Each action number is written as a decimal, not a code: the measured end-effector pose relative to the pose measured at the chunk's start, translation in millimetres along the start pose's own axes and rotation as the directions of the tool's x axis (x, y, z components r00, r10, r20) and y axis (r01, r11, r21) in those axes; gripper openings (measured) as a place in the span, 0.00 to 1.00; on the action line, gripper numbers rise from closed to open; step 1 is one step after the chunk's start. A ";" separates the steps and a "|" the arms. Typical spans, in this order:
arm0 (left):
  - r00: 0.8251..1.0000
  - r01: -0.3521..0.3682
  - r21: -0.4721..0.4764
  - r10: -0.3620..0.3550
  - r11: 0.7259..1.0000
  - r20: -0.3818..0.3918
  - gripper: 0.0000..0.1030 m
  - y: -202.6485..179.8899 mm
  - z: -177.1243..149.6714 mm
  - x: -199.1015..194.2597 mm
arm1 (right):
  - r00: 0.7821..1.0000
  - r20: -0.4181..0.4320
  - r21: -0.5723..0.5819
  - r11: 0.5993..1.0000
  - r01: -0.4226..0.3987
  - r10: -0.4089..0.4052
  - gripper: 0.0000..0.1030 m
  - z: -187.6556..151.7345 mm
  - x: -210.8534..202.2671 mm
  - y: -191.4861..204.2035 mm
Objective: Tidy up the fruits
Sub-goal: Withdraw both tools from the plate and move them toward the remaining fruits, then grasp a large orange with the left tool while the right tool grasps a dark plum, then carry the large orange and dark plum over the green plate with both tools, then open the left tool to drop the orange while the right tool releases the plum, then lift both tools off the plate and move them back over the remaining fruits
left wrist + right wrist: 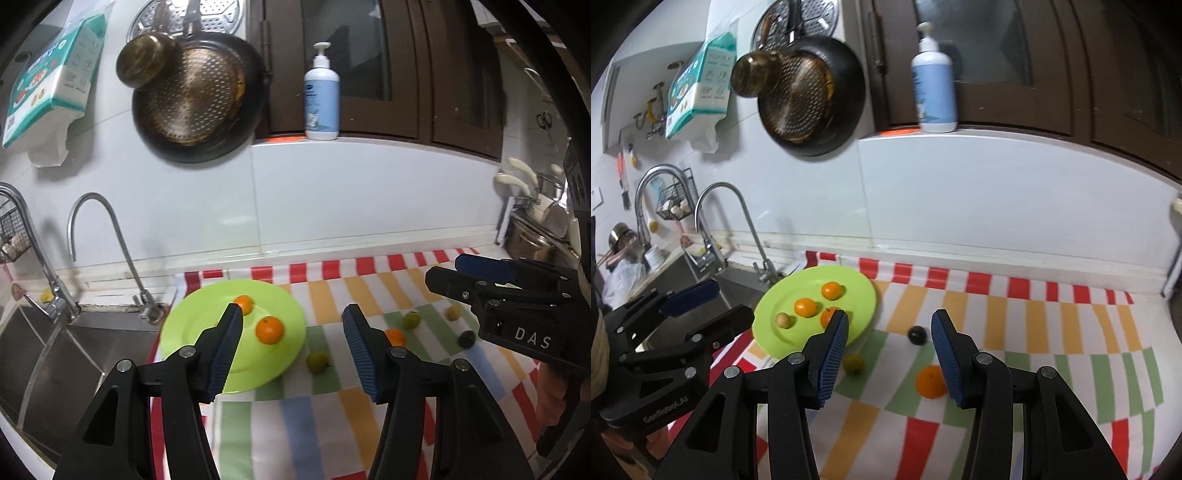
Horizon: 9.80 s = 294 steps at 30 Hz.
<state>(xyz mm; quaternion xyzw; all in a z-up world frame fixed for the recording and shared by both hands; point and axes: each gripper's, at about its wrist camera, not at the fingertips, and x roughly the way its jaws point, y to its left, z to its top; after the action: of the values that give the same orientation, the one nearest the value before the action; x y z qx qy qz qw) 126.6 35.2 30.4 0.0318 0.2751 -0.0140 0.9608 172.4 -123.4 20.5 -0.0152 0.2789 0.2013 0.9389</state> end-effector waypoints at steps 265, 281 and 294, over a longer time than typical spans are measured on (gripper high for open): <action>0.986 -0.006 -0.067 -0.005 0.998 -0.165 0.57 -28.0 -42.9 95.9 | 0.980 -0.125 0.029 0.987 0.159 -0.154 0.40 -49.4 52.5 -63.1; 0.960 0.007 -0.083 -0.030 0.997 -0.280 0.41 -27.9 -64.8 143.2 | 0.968 -0.207 0.068 0.985 0.156 -0.139 0.40 -67.6 97.3 -80.4; 0.952 0.002 -0.078 -0.026 0.997 -0.305 0.37 -26.3 -66.1 161.8 | 0.962 -0.242 0.105 0.982 0.158 -0.129 0.40 -71.4 119.9 -92.9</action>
<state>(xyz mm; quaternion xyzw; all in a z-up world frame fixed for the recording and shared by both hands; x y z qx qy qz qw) 227.9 11.9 -112.7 -0.0053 0.4209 -0.0053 0.9071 262.9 -174.4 -111.0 -0.0013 0.3979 0.1117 0.9106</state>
